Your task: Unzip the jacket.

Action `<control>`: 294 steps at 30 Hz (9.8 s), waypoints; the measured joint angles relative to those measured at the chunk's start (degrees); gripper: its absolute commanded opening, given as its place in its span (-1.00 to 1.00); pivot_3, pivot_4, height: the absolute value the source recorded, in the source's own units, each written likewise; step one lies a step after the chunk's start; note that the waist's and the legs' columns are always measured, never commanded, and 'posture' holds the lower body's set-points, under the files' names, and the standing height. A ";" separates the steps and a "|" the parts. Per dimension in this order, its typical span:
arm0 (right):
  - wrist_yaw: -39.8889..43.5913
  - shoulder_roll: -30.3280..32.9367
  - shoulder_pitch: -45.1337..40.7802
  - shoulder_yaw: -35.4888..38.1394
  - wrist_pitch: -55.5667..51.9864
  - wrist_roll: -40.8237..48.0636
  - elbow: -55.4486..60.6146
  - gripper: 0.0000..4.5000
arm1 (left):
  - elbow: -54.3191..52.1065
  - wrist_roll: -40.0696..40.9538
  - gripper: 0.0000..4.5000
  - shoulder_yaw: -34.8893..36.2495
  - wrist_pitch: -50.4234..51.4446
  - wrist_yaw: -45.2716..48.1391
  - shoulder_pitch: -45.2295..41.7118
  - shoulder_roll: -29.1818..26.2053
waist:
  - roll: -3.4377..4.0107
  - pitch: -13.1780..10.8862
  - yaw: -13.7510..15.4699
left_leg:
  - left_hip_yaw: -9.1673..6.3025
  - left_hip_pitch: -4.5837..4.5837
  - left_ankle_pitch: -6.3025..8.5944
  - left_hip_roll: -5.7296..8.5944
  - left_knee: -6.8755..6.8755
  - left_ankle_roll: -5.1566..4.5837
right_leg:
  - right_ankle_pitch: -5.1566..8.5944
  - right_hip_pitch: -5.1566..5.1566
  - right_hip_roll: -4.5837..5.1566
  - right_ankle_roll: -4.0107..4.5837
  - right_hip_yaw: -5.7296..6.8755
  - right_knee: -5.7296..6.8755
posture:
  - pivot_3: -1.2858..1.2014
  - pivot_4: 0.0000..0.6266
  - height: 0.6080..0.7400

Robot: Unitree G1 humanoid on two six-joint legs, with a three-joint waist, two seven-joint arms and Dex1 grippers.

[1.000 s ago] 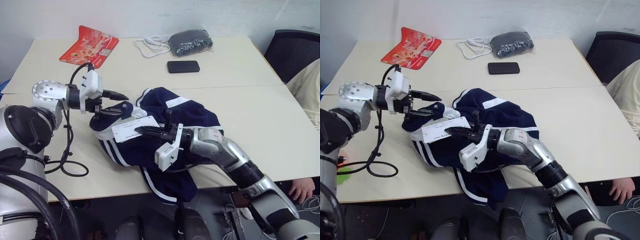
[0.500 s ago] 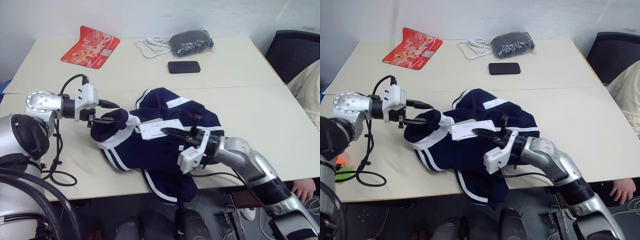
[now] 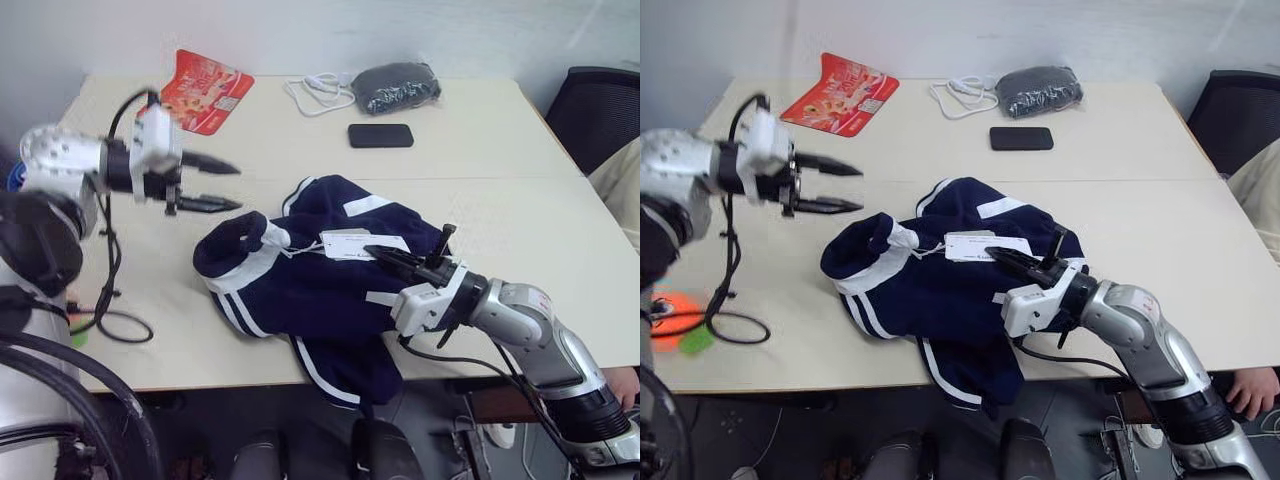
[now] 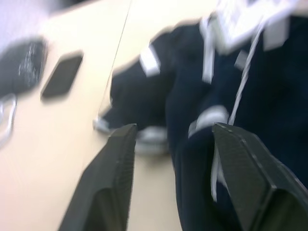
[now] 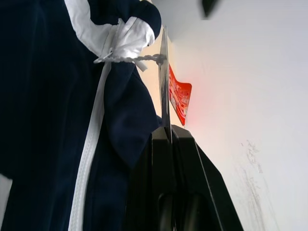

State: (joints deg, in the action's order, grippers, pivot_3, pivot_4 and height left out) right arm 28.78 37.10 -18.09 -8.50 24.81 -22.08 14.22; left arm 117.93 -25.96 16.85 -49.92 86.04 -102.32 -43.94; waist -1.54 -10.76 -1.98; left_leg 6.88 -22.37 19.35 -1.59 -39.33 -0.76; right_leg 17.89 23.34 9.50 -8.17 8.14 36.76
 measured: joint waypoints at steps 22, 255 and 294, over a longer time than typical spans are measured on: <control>1.52 -2.07 3.63 -0.18 -4.97 0.38 1.61 -1.00 | -25.64 -2.44 0.99 -6.57 -17.54 -5.61 29.27 15.23 | 0.00 0.00 0.26 | -0.08 -0.08 0.00 -0.06 -0.26 0.00 | 0.00 0.00 0.01 0.01 0.02 0.10 | 0.03 -0.52 1.00; 7.72 -16.80 -23.45 -17.58 -42.63 -8.34 -19.56 -0.41 | -43.24 12.07 1.00 -24.80 23.20 -25.86 34.66 15.28 | 0.14 0.03 0.35 | -0.84 -0.07 0.07 -0.01 -0.55 -0.11 | 0.01 -0.84 -0.07 0.02 0.23 -0.34 | 0.03 -0.52 1.00; 11.16 5.59 -9.44 -0.46 -45.12 -2.55 -9.00 -0.99 | -43.27 12.03 1.00 -24.77 21.90 -26.72 35.19 15.49 | 0.14 0.03 0.53 | -0.83 -0.12 0.07 0.01 -0.52 -0.11 | 0.00 -0.86 -0.04 0.02 0.26 -0.47 | 0.03 -0.52 1.00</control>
State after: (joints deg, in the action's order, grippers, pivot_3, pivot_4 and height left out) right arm 39.94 42.70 -27.53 -8.96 -20.31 -24.63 5.22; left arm 74.66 -13.93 -7.92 -28.01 59.33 -67.13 -28.45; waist -1.40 -10.72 -1.45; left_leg 6.05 -22.49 19.42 -1.58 -39.85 -0.87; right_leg 17.89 22.48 9.46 -8.15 8.40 36.28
